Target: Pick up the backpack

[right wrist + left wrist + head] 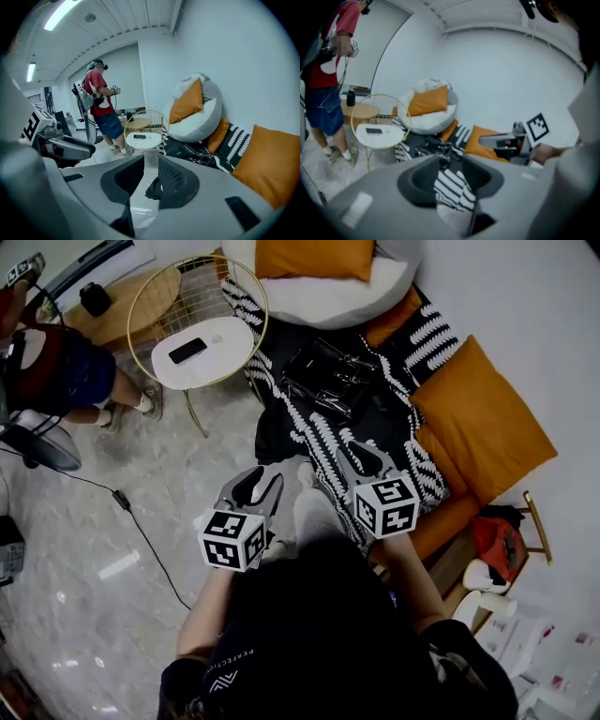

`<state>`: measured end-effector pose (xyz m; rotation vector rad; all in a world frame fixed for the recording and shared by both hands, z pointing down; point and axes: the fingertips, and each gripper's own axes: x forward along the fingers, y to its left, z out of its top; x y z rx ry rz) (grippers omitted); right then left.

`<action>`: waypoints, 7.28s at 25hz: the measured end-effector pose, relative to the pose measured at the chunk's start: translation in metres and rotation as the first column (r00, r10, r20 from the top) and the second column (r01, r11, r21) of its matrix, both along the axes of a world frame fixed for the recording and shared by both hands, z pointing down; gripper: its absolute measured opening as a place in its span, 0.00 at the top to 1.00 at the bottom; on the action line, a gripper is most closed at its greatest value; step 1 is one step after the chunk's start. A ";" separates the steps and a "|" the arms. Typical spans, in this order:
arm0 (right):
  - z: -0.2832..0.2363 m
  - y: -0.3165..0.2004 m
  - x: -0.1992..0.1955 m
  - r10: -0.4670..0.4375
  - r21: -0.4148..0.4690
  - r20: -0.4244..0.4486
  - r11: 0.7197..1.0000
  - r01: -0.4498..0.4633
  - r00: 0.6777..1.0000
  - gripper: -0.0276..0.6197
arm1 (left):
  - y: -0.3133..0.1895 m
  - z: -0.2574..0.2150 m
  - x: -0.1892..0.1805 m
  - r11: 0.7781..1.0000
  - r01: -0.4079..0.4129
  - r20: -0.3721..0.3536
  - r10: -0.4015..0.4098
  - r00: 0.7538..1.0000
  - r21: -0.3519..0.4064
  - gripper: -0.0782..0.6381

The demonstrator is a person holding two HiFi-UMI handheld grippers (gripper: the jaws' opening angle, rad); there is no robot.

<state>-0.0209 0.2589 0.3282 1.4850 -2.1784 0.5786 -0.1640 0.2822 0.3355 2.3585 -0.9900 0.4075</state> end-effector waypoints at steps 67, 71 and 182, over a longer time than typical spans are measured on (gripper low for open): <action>0.351 -0.427 0.150 -0.583 -0.348 -0.254 0.799 0.490 0.772 0.56 | -0.301 0.324 0.154 0.635 0.566 0.149 -0.586 0.797 -0.525 0.55; 0.358 -0.429 0.151 -0.599 -0.354 -0.223 0.785 0.509 0.769 0.53 | -0.306 0.332 0.157 0.619 0.579 0.152 -0.603 0.783 -0.532 0.55; -0.013 -0.172 0.137 0.105 0.012 -0.181 0.994 -0.105 0.978 0.78 | -0.240 -0.038 0.110 0.991 -0.105 0.033 0.103 0.994 0.086 0.84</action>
